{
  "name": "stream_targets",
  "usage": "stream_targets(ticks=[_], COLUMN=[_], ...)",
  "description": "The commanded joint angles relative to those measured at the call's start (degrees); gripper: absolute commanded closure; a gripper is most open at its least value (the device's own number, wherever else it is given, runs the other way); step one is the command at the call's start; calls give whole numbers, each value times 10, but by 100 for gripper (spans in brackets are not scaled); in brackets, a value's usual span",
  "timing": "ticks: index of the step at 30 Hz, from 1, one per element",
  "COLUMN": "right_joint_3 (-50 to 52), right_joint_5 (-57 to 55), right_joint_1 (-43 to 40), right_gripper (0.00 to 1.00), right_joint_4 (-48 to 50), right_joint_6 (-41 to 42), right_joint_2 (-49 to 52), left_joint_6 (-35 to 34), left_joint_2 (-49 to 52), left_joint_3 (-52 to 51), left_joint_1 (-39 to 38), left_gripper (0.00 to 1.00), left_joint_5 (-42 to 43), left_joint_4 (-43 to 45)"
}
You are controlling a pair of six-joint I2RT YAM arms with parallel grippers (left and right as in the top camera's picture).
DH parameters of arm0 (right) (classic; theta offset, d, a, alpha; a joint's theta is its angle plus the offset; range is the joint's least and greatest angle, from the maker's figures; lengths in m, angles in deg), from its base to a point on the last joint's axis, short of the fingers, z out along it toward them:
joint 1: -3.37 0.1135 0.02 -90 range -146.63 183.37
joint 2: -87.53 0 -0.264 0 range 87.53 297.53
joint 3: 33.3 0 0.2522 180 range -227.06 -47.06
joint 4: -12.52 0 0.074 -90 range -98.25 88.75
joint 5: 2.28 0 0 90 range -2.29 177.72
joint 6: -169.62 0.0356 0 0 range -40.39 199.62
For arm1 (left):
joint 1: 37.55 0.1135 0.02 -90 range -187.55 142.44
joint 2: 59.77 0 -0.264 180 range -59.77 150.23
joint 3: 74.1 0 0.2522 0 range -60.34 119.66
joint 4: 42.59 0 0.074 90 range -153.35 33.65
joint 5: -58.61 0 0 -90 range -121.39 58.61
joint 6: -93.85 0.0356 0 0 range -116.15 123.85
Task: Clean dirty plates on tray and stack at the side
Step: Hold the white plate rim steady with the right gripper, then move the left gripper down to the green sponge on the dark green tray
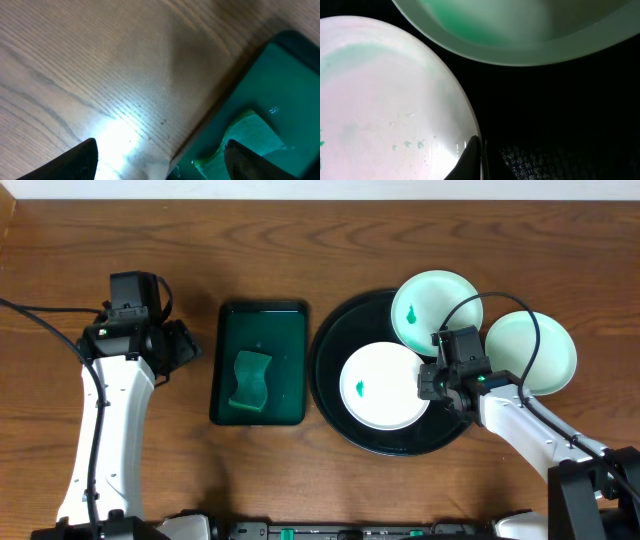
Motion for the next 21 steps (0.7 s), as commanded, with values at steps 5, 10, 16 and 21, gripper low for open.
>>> stream_targets(ticks=[5,10,16,21], right_joint_3=[-8,-8,-8,-8], right_joint_5=[-1,-1,-1,-1], right_joint_1=[-1,-1,-1,-1], right_gripper=[99,99,99,99], right_joint_4=[2,1,2,2], right_joint_6=[12,12,12,12], right_joint_2=[-11,-10,-10,-10], left_joint_6=[-14,-14,-1,72], left_joint_2=[-3,-3,-3,5], left_joint_3=[11,4,4,4], left_joint_1=[2,1,1,-44], left_gripper=[19,21,34,57], left_joint_5=[125,139,167,207], left_joint_4=[-72,-93,-100,-89])
